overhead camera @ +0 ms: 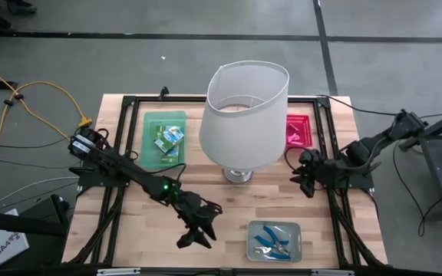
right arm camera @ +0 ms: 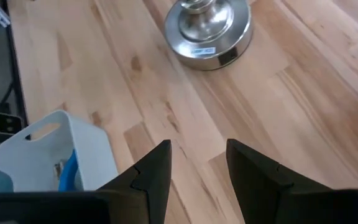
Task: Pick & Place School Supplies
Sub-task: Return to Home Position
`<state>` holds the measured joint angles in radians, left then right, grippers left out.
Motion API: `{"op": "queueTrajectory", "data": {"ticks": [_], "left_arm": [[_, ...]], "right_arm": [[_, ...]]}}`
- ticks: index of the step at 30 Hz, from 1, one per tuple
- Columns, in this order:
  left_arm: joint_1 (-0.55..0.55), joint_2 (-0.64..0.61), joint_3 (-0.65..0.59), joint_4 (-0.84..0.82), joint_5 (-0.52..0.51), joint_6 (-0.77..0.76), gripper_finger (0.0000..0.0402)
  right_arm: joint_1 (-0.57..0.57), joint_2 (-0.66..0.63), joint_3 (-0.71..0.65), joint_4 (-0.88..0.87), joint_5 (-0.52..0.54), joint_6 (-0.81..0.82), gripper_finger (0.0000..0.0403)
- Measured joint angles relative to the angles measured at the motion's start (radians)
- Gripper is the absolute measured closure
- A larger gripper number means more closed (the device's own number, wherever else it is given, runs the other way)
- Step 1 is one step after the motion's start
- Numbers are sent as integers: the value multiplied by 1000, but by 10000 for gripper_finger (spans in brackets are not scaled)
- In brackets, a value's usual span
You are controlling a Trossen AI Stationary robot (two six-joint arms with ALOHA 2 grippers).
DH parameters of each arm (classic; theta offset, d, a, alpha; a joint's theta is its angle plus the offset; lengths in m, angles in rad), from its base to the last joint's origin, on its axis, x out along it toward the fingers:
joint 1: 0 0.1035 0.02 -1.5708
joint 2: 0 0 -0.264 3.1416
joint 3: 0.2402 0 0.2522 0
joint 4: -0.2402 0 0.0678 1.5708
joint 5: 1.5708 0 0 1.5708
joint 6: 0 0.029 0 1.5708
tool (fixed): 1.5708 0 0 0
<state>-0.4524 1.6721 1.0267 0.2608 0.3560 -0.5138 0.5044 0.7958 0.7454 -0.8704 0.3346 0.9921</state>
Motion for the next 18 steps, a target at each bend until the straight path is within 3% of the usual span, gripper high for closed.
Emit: {"op": "queueTrajectory", "data": {"ticks": [7,18], "left_arm": [[9,-100,-72,-81,-152,2,243],[-27,-305,-263,-74,-409,-6,243]], "right_arm": [[95,51,0,38,42,32,257],[177,141,0,91,139,23,257]]}}
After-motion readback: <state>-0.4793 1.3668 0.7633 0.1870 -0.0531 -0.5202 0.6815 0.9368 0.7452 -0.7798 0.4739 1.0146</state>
